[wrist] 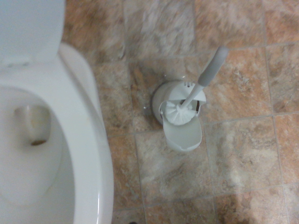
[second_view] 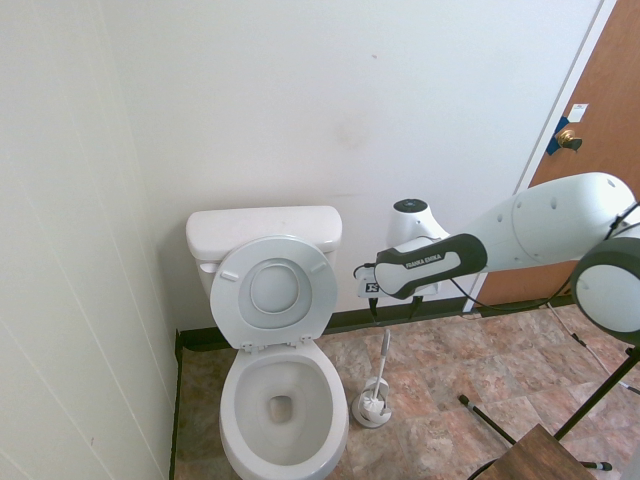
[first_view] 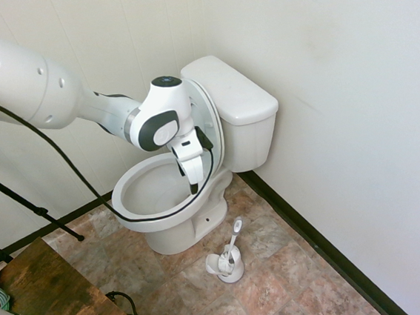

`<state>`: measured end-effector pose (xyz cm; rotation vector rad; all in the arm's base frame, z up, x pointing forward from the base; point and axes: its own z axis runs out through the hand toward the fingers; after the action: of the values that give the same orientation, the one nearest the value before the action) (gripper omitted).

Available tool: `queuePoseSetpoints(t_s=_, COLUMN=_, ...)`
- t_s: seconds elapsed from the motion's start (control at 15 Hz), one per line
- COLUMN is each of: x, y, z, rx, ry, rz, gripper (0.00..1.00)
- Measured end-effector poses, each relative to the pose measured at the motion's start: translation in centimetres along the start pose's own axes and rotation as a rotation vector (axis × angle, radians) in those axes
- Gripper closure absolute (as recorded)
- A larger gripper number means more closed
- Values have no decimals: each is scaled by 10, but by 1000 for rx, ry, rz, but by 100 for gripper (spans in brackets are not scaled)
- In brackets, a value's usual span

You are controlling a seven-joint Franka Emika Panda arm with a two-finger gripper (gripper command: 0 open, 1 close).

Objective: Clean the toilet

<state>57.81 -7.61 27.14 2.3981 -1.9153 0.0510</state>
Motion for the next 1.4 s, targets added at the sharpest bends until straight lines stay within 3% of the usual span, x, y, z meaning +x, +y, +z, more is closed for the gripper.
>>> queuePoseSetpoints(t_s=0.2, x=31, y=-27, z=28, rx=-5, ry=5, rz=65, gripper=0)
queuePoseSetpoints(t_s=0.73, x=51, y=-51, z=74, rx=-9, ry=45, rz=250, gripper=0)
queuePoseSetpoints(t_s=1.4, x=99, y=-74, z=185, rx=-89, ry=6, rz=400, gripper=0)
